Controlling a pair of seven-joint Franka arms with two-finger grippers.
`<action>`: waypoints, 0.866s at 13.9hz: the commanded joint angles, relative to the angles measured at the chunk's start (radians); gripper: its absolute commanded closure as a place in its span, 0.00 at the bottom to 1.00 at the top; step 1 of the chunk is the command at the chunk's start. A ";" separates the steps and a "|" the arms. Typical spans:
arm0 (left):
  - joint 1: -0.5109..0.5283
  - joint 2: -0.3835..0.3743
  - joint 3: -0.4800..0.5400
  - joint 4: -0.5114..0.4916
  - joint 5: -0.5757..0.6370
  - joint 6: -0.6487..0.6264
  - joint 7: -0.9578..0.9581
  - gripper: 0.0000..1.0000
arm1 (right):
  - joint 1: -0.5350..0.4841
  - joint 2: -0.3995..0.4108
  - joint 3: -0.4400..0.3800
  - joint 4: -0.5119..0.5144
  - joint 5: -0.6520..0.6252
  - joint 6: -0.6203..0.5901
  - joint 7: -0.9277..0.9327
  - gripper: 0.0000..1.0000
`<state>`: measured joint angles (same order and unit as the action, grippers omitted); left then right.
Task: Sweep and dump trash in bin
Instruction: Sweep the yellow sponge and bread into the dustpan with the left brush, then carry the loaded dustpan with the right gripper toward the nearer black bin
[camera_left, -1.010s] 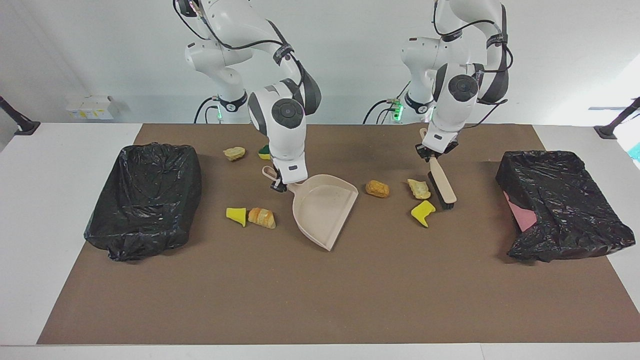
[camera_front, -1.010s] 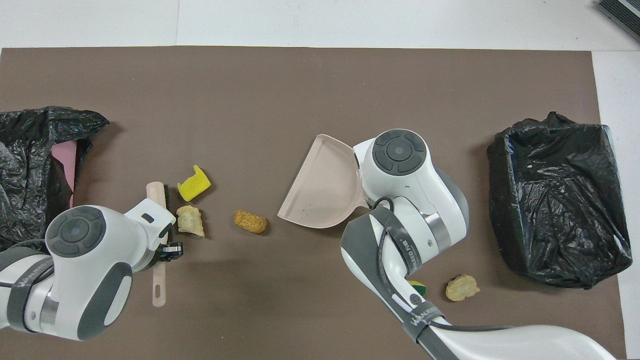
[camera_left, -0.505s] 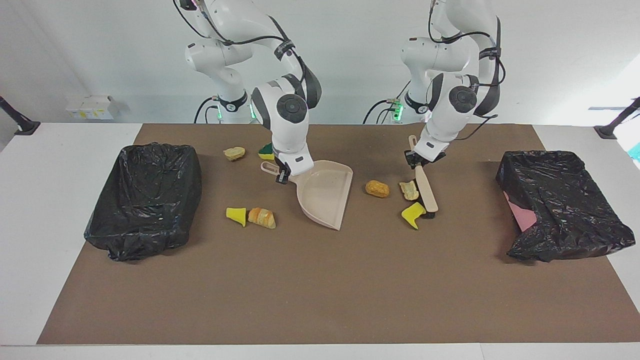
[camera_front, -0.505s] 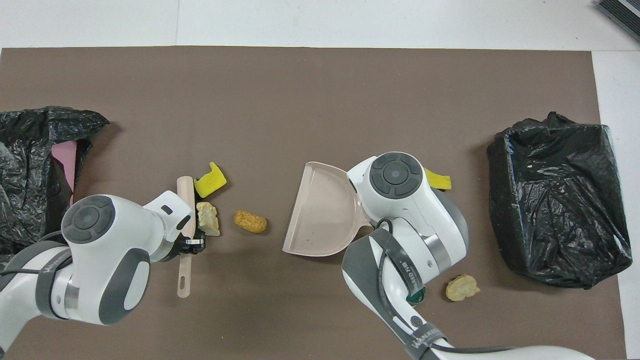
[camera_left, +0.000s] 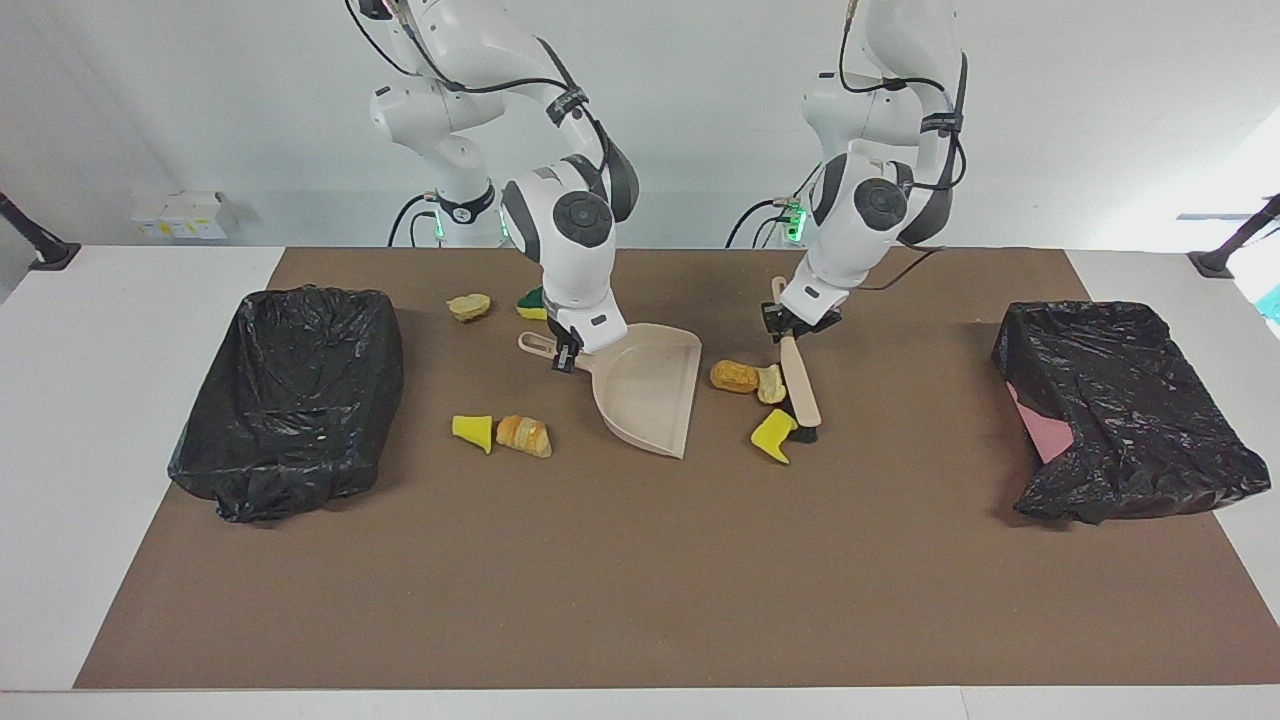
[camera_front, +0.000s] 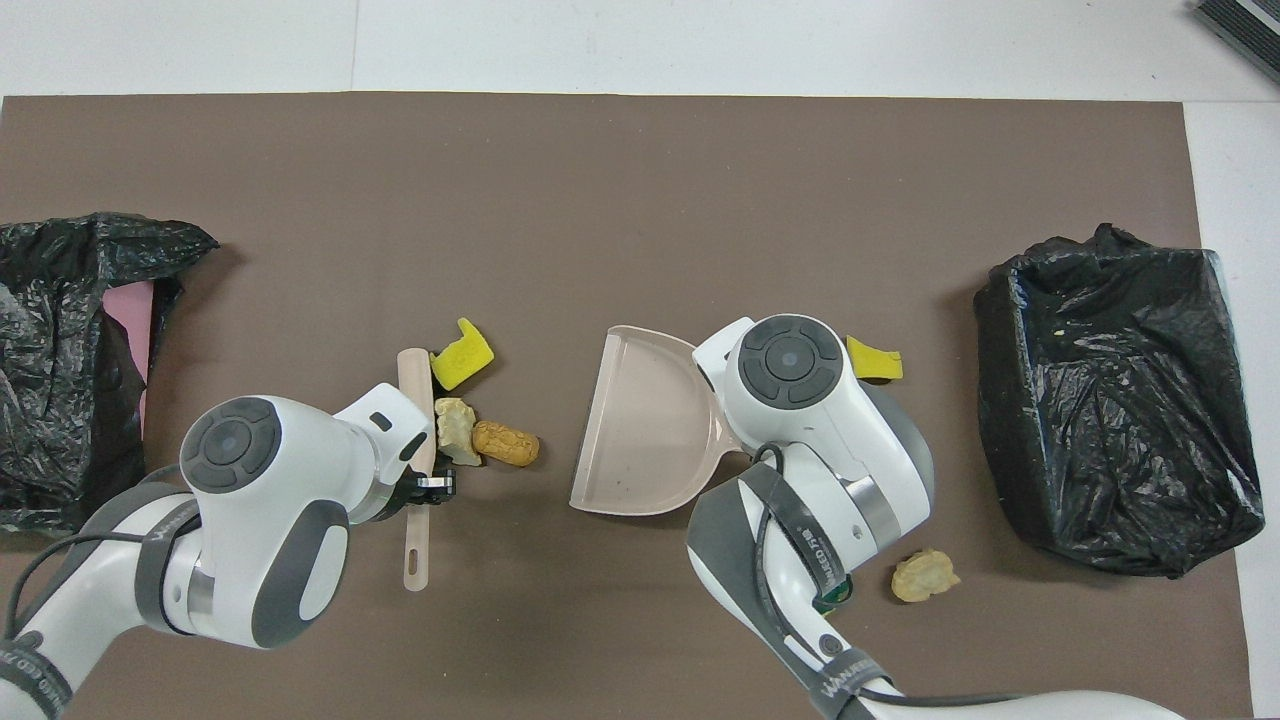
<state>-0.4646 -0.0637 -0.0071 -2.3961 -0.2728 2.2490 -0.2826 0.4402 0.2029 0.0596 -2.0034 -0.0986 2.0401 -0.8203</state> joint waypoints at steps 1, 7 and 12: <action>-0.090 0.019 0.012 0.026 -0.089 0.017 0.010 1.00 | 0.002 -0.007 0.005 -0.037 -0.029 0.037 -0.037 1.00; -0.247 0.117 -0.019 0.173 -0.275 0.093 -0.006 1.00 | 0.011 -0.005 0.005 -0.051 -0.033 0.048 -0.036 1.00; -0.183 0.095 -0.040 0.213 -0.269 0.045 -0.044 1.00 | 0.009 -0.005 0.005 -0.054 -0.033 0.046 -0.036 1.00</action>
<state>-0.6923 0.0496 -0.0525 -2.1955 -0.5358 2.3378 -0.3264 0.4505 0.2030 0.0591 -2.0207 -0.1280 2.0583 -0.8216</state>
